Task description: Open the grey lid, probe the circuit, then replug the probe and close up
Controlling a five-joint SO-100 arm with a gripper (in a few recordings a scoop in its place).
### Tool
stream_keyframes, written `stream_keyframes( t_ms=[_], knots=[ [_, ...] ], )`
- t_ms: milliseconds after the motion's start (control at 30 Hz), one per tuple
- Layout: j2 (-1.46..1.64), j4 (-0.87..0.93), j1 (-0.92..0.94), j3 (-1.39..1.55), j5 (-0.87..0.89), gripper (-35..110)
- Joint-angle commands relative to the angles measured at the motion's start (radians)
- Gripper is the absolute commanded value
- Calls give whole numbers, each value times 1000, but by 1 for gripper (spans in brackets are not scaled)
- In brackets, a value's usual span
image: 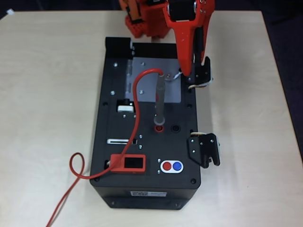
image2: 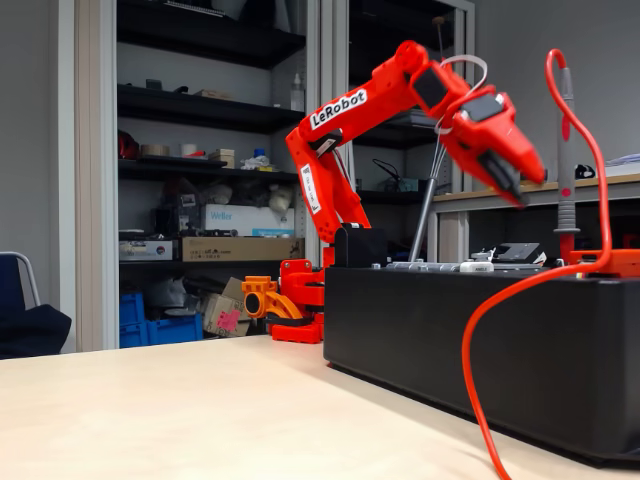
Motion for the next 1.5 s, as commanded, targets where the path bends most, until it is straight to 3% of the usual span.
stream_keyframes(
  t_ms=[0,233,467,900,1267,1467],
  knots=[
    [48,23,-29,14,32,18],
    [255,-29,14,311,0,18],
    [347,-18,34,397,-18,17],
    [451,-184,-31,661,-109,18],
    [472,-224,-60,690,-121,17],
    [422,-270,-29,664,-121,9]
  ],
)
